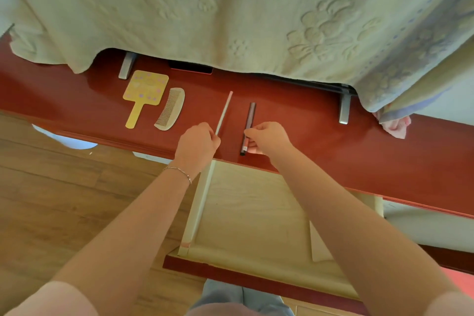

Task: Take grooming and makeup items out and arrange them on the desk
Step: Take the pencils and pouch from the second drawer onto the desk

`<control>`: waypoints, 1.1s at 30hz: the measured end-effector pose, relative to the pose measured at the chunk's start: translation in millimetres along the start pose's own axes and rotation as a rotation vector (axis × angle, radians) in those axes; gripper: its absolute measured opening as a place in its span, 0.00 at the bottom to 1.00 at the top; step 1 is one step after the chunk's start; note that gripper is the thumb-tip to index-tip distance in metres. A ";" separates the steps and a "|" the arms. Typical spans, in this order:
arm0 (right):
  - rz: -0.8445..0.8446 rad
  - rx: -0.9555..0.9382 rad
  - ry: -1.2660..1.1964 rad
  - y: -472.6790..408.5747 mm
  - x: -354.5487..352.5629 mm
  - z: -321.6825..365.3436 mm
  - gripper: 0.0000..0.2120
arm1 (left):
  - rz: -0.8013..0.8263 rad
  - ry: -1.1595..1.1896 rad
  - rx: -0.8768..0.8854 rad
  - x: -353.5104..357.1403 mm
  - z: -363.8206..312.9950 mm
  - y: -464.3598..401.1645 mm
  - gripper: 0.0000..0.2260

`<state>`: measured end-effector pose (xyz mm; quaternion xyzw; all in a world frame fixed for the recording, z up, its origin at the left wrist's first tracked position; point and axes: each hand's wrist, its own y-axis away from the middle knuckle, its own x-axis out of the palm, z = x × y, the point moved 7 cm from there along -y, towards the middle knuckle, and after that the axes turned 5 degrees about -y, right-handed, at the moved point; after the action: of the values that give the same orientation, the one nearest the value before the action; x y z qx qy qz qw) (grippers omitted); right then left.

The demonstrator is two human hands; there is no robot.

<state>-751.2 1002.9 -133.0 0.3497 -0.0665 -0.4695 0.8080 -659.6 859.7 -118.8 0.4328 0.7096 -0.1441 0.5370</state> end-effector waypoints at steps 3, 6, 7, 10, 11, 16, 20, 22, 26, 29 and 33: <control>-0.013 0.037 0.037 -17.5 19.7 7.4 0.10 | 0.013 -0.012 -0.057 -0.5 7.7 -17.6 0.07; -0.036 0.038 0.134 -31.3 31.6 15.2 0.06 | 0.012 -0.020 -0.089 -0.9 15.8 -31.6 0.08; -0.037 0.037 0.172 -34.1 34.0 17.7 0.07 | 0.013 -0.032 -0.089 -1.1 17.7 -35.0 0.08; -0.047 0.029 0.278 -39.7 38.5 24.4 0.10 | 0.016 -0.022 -0.091 -1.1 22.6 -41.2 0.08; -0.055 0.029 0.298 -40.9 39.1 25.9 0.11 | 0.013 -0.012 -0.092 -1.0 23.8 -42.1 0.07; -0.092 0.003 0.380 -43.9 42.1 29.3 0.13 | -0.002 0.014 -0.078 1.7 25.5 -43.7 0.06; -0.092 -0.006 0.400 -42.8 41.5 30.7 0.13 | 0.001 0.018 -0.081 2.9 26.8 -44.2 0.06; -0.085 -0.015 0.414 -40.6 41.3 32.3 0.14 | 0.001 0.027 -0.090 2.8 26.9 -44.1 0.07; -0.058 -0.028 0.420 -29.8 39.6 33.1 0.17 | -0.037 0.038 -0.097 1.5 27.9 -40.5 0.11; -0.046 -0.063 0.378 -15.4 27.1 27.6 0.15 | -0.102 0.038 -0.069 -3.0 25.2 -33.1 0.13; -0.043 -0.039 0.183 7.3 -8.9 -2.6 0.09 | -0.227 0.194 0.117 -18.4 -8.2 -6.5 0.06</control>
<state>-749.7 1013.7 -128.5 0.3765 0.0243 -0.4542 0.8071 -668.9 853.0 -101.0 0.3924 0.7927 -0.2026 0.4202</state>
